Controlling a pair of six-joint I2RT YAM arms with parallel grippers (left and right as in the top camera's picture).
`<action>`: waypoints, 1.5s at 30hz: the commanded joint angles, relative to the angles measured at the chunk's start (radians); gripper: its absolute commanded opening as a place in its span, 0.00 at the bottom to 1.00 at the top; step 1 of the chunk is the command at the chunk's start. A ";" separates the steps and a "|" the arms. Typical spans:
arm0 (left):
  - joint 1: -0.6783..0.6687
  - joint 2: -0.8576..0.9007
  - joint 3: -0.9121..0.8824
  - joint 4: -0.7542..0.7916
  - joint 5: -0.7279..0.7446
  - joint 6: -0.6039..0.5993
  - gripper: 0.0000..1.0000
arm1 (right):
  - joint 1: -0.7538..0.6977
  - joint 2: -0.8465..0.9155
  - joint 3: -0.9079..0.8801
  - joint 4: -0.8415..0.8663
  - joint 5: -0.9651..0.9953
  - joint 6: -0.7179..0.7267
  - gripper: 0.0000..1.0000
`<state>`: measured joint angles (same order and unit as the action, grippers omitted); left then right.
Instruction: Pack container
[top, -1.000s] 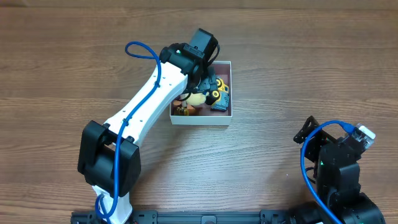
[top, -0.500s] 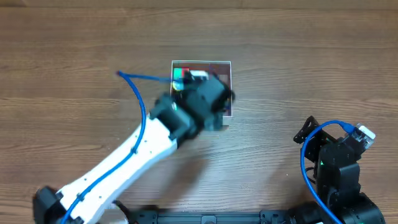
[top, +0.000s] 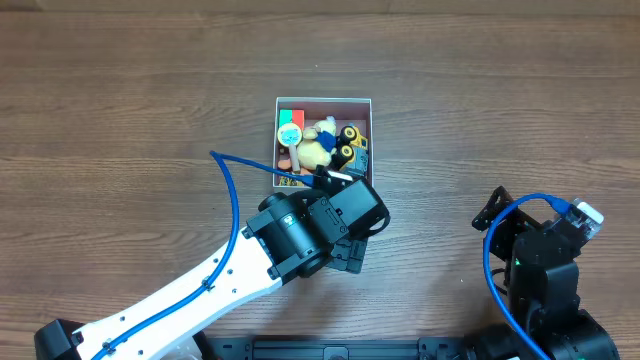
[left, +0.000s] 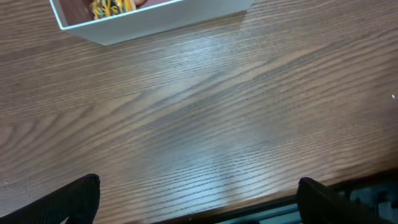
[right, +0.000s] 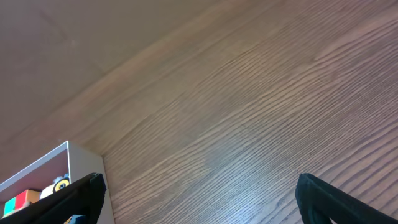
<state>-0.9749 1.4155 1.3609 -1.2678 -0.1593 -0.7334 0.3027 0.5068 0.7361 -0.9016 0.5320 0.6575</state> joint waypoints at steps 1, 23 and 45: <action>-0.001 -0.010 -0.005 -0.009 0.029 -0.014 1.00 | 0.002 -0.007 0.003 0.005 0.016 -0.003 1.00; 0.046 -0.013 -0.005 0.340 0.114 0.756 1.00 | 0.002 -0.007 0.003 0.005 0.016 -0.003 1.00; 0.864 -0.905 -0.950 0.839 0.400 0.756 1.00 | 0.002 -0.007 0.003 0.005 0.016 -0.003 1.00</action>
<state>-0.1783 0.6506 0.5461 -0.4885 0.1909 0.0048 0.3027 0.5068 0.7349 -0.9020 0.5327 0.6575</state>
